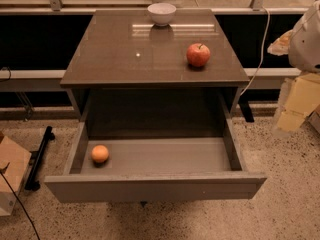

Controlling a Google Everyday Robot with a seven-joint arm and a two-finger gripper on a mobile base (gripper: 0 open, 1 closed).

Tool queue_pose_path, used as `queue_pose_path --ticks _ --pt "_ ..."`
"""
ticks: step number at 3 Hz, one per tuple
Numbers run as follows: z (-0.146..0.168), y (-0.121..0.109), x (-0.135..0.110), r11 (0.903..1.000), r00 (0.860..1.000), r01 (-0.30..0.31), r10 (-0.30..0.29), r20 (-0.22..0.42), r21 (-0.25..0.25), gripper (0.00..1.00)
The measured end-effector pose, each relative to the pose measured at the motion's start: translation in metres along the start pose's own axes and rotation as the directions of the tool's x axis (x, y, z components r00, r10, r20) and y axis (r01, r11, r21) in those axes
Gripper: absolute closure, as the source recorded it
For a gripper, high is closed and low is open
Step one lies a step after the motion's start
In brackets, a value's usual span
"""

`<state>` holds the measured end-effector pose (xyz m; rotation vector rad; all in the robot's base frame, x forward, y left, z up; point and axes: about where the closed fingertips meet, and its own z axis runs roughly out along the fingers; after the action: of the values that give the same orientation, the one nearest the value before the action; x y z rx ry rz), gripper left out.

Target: Pick orange from top drawer and place on counter

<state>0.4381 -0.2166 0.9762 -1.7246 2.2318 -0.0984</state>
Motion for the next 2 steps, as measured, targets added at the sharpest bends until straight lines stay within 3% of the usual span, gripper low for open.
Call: queue_pose_path --ticks 1,2 --pt "0.000 0.000 0.000 1.0000 1.000 0.000 0.000 0.000 0.000 0.00" --pt "0.011 -0.004 -0.012 0.9997 0.998 0.018 -0.019 0.063 0.017 0.00"
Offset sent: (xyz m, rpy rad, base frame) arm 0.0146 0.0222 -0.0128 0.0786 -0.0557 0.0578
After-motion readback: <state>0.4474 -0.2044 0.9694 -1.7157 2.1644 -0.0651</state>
